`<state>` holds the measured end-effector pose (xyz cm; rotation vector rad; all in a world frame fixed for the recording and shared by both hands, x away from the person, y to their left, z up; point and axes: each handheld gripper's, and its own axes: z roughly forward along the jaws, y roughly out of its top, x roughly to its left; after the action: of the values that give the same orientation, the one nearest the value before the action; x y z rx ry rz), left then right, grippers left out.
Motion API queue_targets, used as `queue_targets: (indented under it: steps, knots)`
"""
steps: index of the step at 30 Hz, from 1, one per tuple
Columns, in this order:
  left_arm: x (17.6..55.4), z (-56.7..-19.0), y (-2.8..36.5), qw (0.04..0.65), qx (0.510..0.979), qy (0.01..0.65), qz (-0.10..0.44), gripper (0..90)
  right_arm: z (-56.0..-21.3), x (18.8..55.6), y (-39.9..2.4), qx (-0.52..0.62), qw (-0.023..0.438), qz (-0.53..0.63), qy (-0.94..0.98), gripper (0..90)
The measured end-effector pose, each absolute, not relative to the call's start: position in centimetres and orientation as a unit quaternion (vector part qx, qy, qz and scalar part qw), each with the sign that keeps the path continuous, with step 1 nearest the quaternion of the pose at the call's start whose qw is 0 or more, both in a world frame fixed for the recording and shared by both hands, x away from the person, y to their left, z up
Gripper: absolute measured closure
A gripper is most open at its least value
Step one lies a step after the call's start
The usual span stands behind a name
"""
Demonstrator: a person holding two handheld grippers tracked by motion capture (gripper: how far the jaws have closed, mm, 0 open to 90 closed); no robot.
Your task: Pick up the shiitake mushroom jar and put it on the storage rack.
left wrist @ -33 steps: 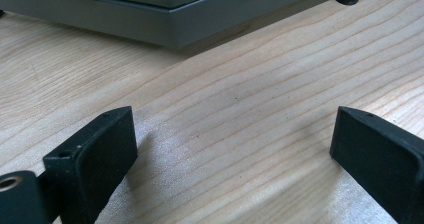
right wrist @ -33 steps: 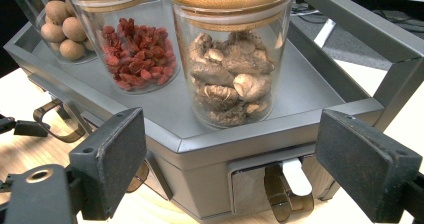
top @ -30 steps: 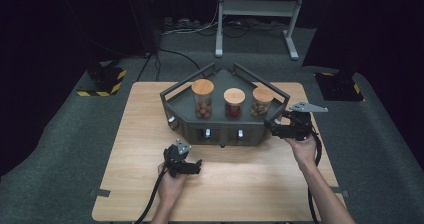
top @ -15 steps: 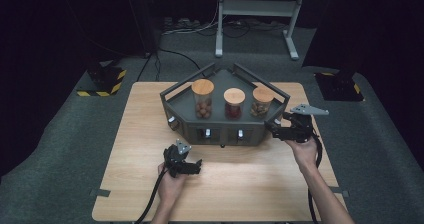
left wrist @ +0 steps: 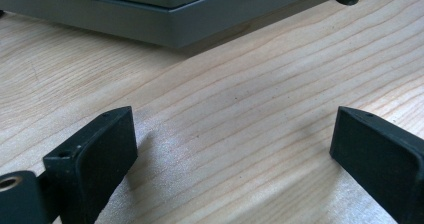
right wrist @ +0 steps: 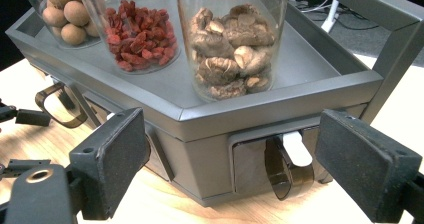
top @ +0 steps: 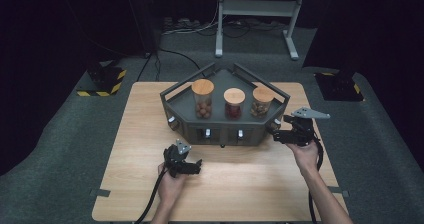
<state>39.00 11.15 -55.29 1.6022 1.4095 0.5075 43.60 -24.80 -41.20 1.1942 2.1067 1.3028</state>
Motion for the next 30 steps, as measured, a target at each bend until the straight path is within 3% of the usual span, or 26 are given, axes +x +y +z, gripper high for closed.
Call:
queue_targets:
  steps: [30]
  knots:
    - [39.0, -55.3, 11.1, 0.457, 0.649, 0.573, 0.206, 4.7, -43.3, 42.4, -25.2, 0.427, 0.19, 0.457, 0.757, 12.8]
